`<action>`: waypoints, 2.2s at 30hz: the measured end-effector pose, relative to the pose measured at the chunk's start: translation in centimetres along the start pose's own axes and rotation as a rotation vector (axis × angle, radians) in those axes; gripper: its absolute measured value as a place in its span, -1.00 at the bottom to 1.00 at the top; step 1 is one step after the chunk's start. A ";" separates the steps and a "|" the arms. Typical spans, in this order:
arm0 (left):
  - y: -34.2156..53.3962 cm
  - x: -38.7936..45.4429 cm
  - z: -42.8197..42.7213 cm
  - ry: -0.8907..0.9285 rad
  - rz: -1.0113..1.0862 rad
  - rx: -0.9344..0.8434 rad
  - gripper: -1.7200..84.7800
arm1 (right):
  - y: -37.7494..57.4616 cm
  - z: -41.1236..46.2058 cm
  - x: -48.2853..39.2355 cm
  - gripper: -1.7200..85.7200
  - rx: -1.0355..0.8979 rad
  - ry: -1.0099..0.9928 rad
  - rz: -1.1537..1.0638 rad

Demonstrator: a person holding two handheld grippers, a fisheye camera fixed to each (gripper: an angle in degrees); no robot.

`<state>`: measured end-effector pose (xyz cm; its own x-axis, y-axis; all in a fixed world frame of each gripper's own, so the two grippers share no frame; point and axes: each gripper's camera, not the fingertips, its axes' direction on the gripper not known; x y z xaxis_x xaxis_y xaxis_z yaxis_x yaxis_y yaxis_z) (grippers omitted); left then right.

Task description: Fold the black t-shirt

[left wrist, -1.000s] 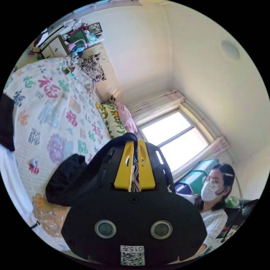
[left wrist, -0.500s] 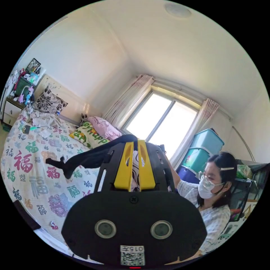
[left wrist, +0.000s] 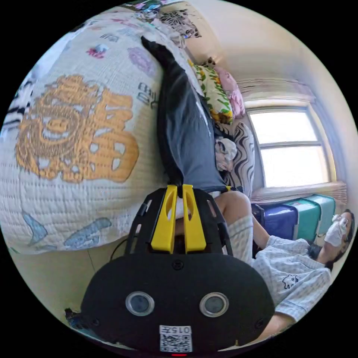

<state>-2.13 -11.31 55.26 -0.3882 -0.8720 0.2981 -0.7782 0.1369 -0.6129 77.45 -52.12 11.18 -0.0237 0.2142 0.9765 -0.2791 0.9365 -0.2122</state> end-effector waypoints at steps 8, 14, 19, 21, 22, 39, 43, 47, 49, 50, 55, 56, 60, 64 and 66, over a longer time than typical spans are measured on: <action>-2.8 1.3 7.1 -0.120 -0.012 -0.019 -0.94 | -0.3 1.0 -1.9 -0.96 -0.211 0.293 -0.101; -7.6 2.4 8.3 -0.424 -0.067 -0.124 -0.93 | -1.4 1.1 -3.7 -0.87 -0.303 0.381 -0.186; -14.3 6.7 6.0 -0.611 0.003 0.024 -0.88 | -5.3 -2.8 -7.3 -0.83 -0.125 0.390 -0.322; -20.0 10.5 7.7 -0.623 0.142 0.087 -0.84 | -8.0 -3.8 -8.4 -0.83 -0.038 0.363 -0.350; -21.6 11.5 8.5 -0.615 0.183 0.095 -0.84 | -10.2 -4.2 -9.1 -0.83 0.013 0.352 -0.369; -64.5 29.4 53.7 -0.287 0.520 -0.228 -0.78 | -37.5 -0.5 -9.1 -0.78 0.108 0.474 -0.291; -68.7 29.9 60.9 -0.414 0.485 -0.295 -0.76 | -40.2 0.6 -8.2 -0.81 0.030 0.443 -0.301; -72.7 29.1 66.8 -0.446 0.442 -0.338 -0.80 | -41.2 0.3 -8.0 -0.89 -0.001 0.372 -0.358; -74.1 28.5 68.7 -0.424 0.418 -0.371 -0.85 | -41.3 0.1 -8.3 -0.93 -0.016 0.343 -0.396; -74.8 28.1 70.1 -0.396 0.410 -0.427 -0.91 | -41.2 0.1 -8.4 -0.93 -0.014 0.349 -0.401; -76.6 28.8 73.4 -0.244 0.499 -0.522 -0.97 | -38.8 -1.9 -10.0 -0.96 0.102 0.420 -0.385; -76.9 29.2 74.0 -0.188 0.522 -0.536 -0.98 | -38.5 -2.1 -10.1 -0.96 0.120 0.429 -0.377; -77.8 31.0 75.6 -0.086 0.621 -0.576 -0.97 | -36.5 -3.8 -10.5 -0.96 0.217 0.473 -0.303; -78.4 31.9 76.1 -0.030 0.634 -0.610 -0.93 | -35.8 -3.1 -11.1 -0.96 0.238 0.498 -0.254; -77.9 32.0 76.4 -0.167 0.698 -0.712 -0.83 | -36.0 -1.7 -11.5 -0.96 0.216 0.550 -0.255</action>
<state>83.77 -85.72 56.64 -0.8375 -0.5371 -0.1003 -0.5385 0.8425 -0.0156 89.41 -87.85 7.51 0.5489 0.1566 0.8211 -0.3989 0.9123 0.0927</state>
